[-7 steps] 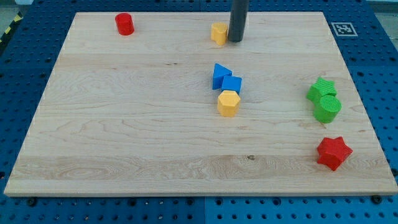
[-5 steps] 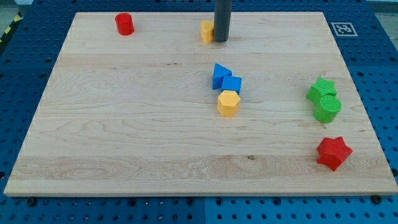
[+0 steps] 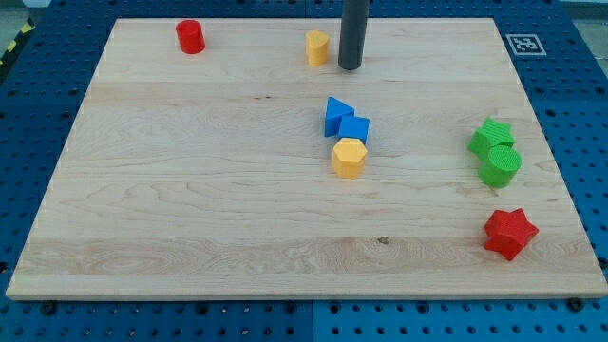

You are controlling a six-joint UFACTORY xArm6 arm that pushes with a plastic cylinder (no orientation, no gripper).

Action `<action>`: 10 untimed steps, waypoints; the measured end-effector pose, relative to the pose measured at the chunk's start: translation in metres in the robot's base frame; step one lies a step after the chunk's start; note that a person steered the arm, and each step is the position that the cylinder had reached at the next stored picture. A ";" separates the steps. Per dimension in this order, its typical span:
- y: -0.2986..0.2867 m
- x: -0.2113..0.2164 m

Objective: Put the blue cube to the right of the yellow heart

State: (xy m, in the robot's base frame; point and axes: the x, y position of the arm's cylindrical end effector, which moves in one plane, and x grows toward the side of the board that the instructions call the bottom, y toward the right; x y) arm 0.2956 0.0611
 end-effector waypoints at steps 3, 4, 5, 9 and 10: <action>-0.018 0.087; -0.073 0.135; -0.125 0.163; -0.047 0.165; -0.010 0.149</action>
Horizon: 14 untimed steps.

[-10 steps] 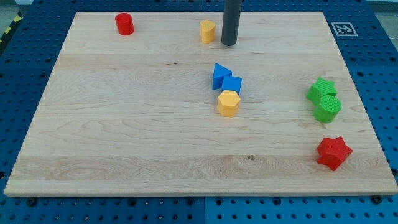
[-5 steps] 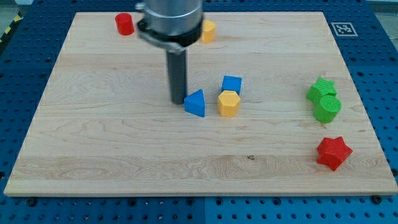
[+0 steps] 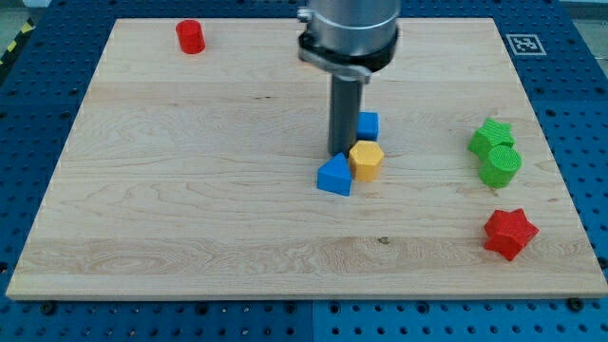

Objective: Put the blue cube to the right of the yellow heart

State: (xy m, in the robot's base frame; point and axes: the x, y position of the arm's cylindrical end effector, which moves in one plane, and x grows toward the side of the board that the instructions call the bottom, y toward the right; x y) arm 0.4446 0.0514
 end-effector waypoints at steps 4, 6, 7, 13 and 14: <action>0.058 -0.046; 0.087 -0.048; 0.095 -0.033; 0.157 -0.098; 0.176 -0.144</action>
